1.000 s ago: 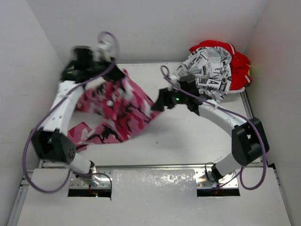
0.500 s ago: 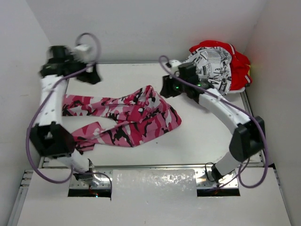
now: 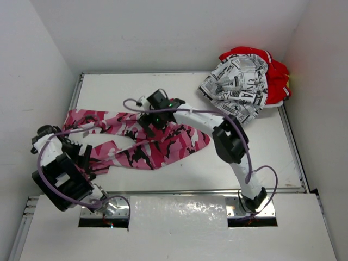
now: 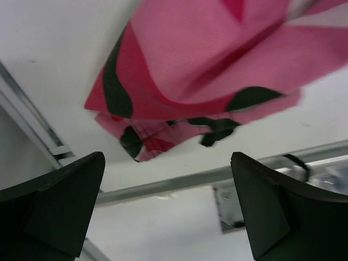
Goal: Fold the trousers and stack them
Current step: Flatten the trousers out
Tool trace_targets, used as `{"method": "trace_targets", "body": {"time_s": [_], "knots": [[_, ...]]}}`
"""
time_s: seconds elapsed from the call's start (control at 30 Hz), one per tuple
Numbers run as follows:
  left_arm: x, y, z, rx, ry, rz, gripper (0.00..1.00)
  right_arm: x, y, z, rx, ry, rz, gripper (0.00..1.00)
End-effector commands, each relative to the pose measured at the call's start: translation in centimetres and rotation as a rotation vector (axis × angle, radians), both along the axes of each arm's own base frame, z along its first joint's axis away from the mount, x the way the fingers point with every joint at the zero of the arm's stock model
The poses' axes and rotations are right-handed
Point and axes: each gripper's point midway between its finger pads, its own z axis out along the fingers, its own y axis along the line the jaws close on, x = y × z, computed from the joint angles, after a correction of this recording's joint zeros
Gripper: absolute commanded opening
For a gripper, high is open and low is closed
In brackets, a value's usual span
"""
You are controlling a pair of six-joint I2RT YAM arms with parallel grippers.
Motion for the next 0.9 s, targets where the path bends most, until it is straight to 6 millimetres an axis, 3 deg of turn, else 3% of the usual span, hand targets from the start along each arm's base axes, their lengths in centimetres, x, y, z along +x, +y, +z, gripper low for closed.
{"method": "trace_targets", "body": {"time_s": [0.0, 0.03, 0.07, 0.17, 0.2, 0.3, 0.33, 0.37, 0.4, 0.43, 0.47, 0.5, 0.53, 0.57, 0.6, 0.67, 0.7, 0.73, 0.77, 0.8, 0.83, 0.87], "knots": [[1.3, 4.0, -1.1, 0.245, -0.032, -0.119, 1.00, -1.2, -1.8, -3.5, -0.191, -0.002, 0.040, 0.99], [3.3, 5.0, -1.5, 0.320, -0.070, -0.124, 1.00, -1.1, -2.5, -5.0, -0.249, -0.010, 0.058, 0.99], [3.5, 5.4, -2.0, 0.362, -0.048, -0.101, 1.00, -1.2, -3.1, -5.8, -0.287, -0.013, 0.055, 0.99], [4.5, 2.8, -4.2, 0.330, -0.044, -0.152, 1.00, -1.0, -4.2, -7.1, -0.351, -0.032, 0.053, 0.95], [4.9, 2.9, -4.4, 0.357, -0.051, -0.150, 1.00, -0.8, -4.4, -7.3, -0.362, -0.038, 0.043, 0.91], [4.9, 2.1, -5.6, 0.342, -0.031, -0.144, 0.96, -0.3, -4.2, -7.4, -0.365, -0.044, 0.012, 0.47], [4.6, 1.9, -6.2, 0.323, -0.007, -0.141, 0.84, 0.1, -3.9, -6.5, -0.354, -0.062, 0.000, 0.18], [4.4, 1.7, -6.4, 0.312, 0.005, -0.144, 0.76, 0.4, -3.9, -5.8, -0.351, -0.073, -0.007, 0.05], [4.1, 1.5, -6.6, 0.301, 0.017, -0.147, 0.65, 0.6, -3.9, -4.9, -0.345, -0.091, -0.012, 0.00], [4.0, 1.3, -6.7, 0.295, 0.017, -0.152, 0.43, 1.0, -3.8, -3.7, -0.330, -0.110, -0.016, 0.00], [4.0, 1.2, -6.7, 0.292, 0.016, -0.157, 0.28, 1.2, -3.8, -2.5, -0.318, -0.123, -0.021, 0.00], [4.2, 1.4, -6.5, 0.299, 0.009, -0.149, 0.10, 1.9, -4.0, 0.5, -0.277, -0.160, -0.042, 0.00], [4.4, 1.7, -6.1, 0.311, -0.001, -0.132, 0.00, 2.2, -4.1, 2.4, -0.248, -0.184, -0.050, 0.00], [5.3, 2.2, -5.2, 0.327, -0.028, -0.120, 0.00, 2.5, -4.4, 4.2, -0.222, -0.208, -0.055, 0.00], [5.7, 2.4, -4.3, 0.338, -0.048, -0.111, 0.00, 2.9, -5.0, 8.3, -0.169, -0.265, -0.067, 0.00], [8.3, 3.8, -1.1, 0.375, -0.140, -0.051, 0.00, 3.0, -6.1, 11.9, -0.120, -0.314, -0.077, 0.00], [8.9, 4.2, 0.4, 0.383, -0.169, -0.031, 0.00, 3.2, -7.8, 15.4, -0.082, -0.365, -0.103, 0.00], [10.9, 5.1, 3.3, 0.405, -0.243, -0.002, 0.00, 3.2, -8.8, 17.0, -0.065, -0.386, -0.122, 0.00], [11.3, 5.2, 4.7, 0.408, -0.261, 0.006, 0.00, 3.7, -10.7, 18.5, -0.057, -0.404, -0.162, 0.00], [12.4, 4.5, 6.3, 0.372, -0.319, -0.004, 0.00, 3.0, -12.2, 21.4, -0.022, -0.445, -0.186, 0.00], [14.0, 4.7, 9.5, 0.379, -0.396, -0.006, 0.00, 2.9, -13.3, 22.8, -0.007, -0.465, -0.207, 0.00], [14.1, 4.1, 10.8, 0.353, -0.414, -0.022, 0.00, 2.9, -14.7, 24.2, 0.001, -0.492, -0.224, 0.00]]}}
